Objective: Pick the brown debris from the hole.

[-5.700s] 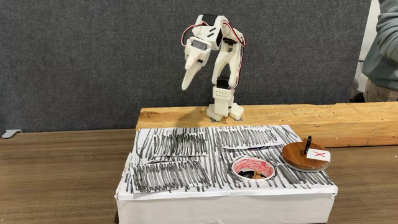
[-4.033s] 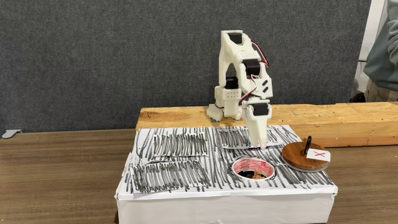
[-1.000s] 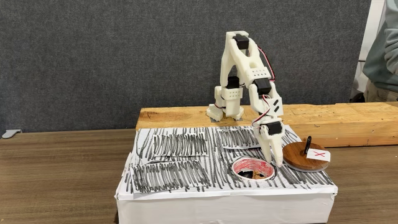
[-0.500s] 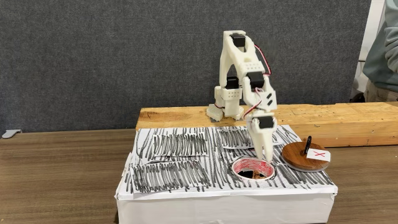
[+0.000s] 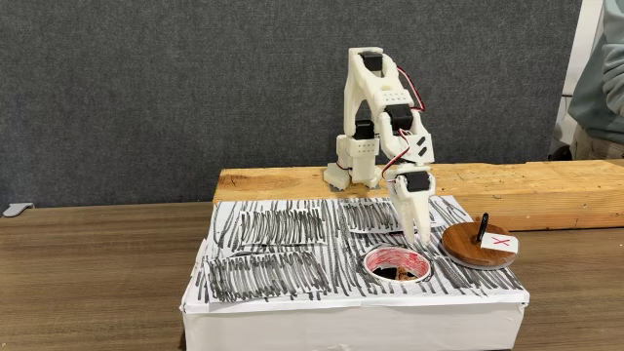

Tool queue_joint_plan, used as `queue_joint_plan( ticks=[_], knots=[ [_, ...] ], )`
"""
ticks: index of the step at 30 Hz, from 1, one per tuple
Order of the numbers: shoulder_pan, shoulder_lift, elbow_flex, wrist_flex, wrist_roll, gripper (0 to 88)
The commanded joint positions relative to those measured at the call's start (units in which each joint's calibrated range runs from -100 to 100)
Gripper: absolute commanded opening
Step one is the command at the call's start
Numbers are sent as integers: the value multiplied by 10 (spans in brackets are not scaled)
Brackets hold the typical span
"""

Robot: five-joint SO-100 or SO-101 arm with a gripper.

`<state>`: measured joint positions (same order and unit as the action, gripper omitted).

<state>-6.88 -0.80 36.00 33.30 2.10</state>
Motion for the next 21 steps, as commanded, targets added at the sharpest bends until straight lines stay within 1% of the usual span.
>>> queue_joint_plan(
  ticks=[1, 21],
  knots=[
    [2, -14, 0, 2, 0, 199],
    [1, 112, -12, -6, -1, 199]
  ],
)
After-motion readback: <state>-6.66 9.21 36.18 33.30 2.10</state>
